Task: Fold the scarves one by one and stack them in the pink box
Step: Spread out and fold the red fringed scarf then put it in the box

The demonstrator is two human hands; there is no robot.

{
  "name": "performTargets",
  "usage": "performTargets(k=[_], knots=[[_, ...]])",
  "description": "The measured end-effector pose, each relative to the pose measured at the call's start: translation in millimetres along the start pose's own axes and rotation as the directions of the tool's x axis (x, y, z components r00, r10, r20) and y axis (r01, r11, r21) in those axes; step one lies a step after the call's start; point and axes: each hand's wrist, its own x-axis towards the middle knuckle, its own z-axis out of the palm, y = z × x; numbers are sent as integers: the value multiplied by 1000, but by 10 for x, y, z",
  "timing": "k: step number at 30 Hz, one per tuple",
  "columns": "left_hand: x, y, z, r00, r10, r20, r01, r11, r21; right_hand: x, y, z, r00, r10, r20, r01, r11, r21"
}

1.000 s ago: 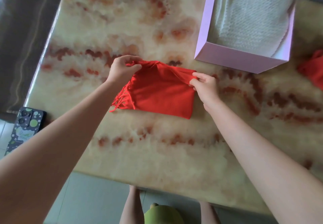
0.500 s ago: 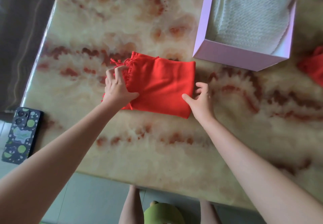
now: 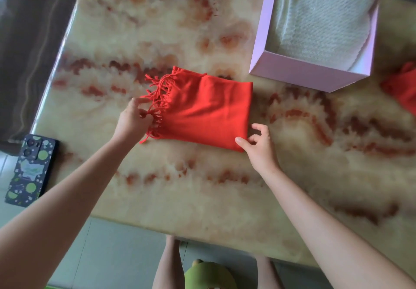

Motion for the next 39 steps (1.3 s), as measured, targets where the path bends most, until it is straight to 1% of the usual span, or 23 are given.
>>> performTargets(k=[3, 4, 6, 8, 11, 13, 14, 16, 18, 20, 22, 24, 25, 27, 29, 30, 32, 33, 35, 36, 37, 38, 39], knots=[[149, -45, -100, 986, -64, -152, 57, 997, -47, 16, -21, -8, 999, -23, -44, 21, 998, -59], [163, -41, -108, 986, -19, -168, 15, 1000, -27, 13, -39, -4, 997, -39, -63, 33, 996, -86], [131, 3, -73, 970, 180, -161, -171, 983, 65, 13, -78, 13, 989, -96, -113, 84, 990, -112], [67, 85, -6, 913, 388, -123, -374, 919, 121, 33, -114, 29, 966, -205, -159, 177, 969, -174], [68, 177, 129, 718, 689, 98, -692, 691, 208, 114, -204, 59, 897, -425, -119, 364, 866, -344], [100, 223, 250, 613, 727, 309, -790, 555, 262, 198, -311, 110, 852, -524, 7, 472, 761, -444], [116, 249, 315, 605, 693, 393, -796, 529, 293, 246, -361, 142, 835, -544, 82, 508, 707, -492], [173, 272, 432, 663, 569, 486, -748, 541, 386, 387, -390, 188, 841, -496, 216, 519, 626, -582], [250, 262, 486, 735, 472, 487, -678, 531, 508, 513, -357, 185, 878, -375, 299, 472, 564, -677], [333, 274, 515, 789, 432, 436, -613, 523, 592, 587, -308, 173, 895, -317, 314, 442, 530, -724], [400, 292, 531, 855, 368, 366, -519, 596, 612, 598, -282, 186, 905, -301, 302, 423, 548, -721], [462, 303, 505, 907, 296, 301, -421, 676, 605, 569, -295, 230, 898, -340, 279, 429, 541, -723], [472, 303, 482, 913, 301, 274, -407, 675, 615, 553, -305, 247, 886, -382, 261, 442, 529, -725], [453, 269, 463, 886, 417, 203, -442, 630, 639, 547, -312, 247, 863, -456, 216, 460, 537, -707], [395, 241, 480, 863, 466, 197, -474, 608, 637, 554, -253, 219, 880, -418, 226, 443, 551, -707], [370, 221, 496, 870, 440, 224, -474, 619, 626, 565, -204, 208, 888, -384, 255, 441, 548, -710], [344, 177, 514, 903, 359, 237, -428, 688, 586, 580, -176, 197, 889, -359, 283, 452, 594, -666], [333, 168, 499, 920, 336, 202, -391, 742, 545, 581, -194, 208, 889, -374, 264, 456, 669, -587], [273, 187, 428, 964, 256, 73, -264, 882, 389, 506, -279, 193, 920, -383, 79, 388, 867, -311], [217, 182, 385, 977, 212, 5, -203, 930, 306, 454, -302, 164, 932, -360, -46, 346, 921, -179], [148, 162, 347, 975, 215, -55, -194, 946, 258, 380, -312, 129, 936, -328, -130, 316, 943, -100], [63, 132, 319, 952, 294, -87, -260, 925, 278, 292, -310, 90, 934, -325, -151, 311, 944, -108], [-22, 90, 308, 906, 417, -69, -373, 866, 331, 206, -278, 65, 922, -371, -108, 346, 918, -194]])
